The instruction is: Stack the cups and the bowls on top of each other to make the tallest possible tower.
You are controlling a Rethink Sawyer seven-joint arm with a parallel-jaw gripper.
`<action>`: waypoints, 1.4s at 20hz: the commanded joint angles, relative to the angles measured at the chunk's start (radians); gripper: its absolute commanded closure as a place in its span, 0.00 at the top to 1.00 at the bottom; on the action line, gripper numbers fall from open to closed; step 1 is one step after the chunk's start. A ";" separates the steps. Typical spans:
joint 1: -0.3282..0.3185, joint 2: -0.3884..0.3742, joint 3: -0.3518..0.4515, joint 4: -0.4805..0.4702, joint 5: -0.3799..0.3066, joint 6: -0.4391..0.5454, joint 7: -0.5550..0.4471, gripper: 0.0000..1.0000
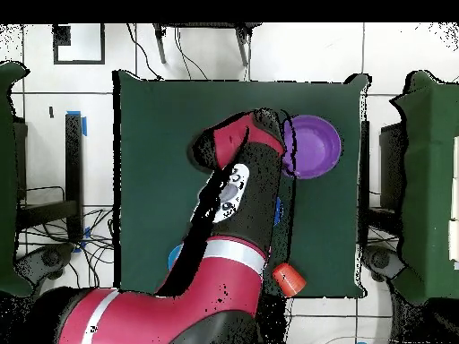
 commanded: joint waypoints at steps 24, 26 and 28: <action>-0.050 -0.113 0.125 0.543 0.251 -0.408 0.160 0.00; -0.034 -0.130 0.109 0.593 0.238 -0.445 0.164 0.00; -0.005 -0.153 0.084 0.624 0.224 -0.453 0.159 0.00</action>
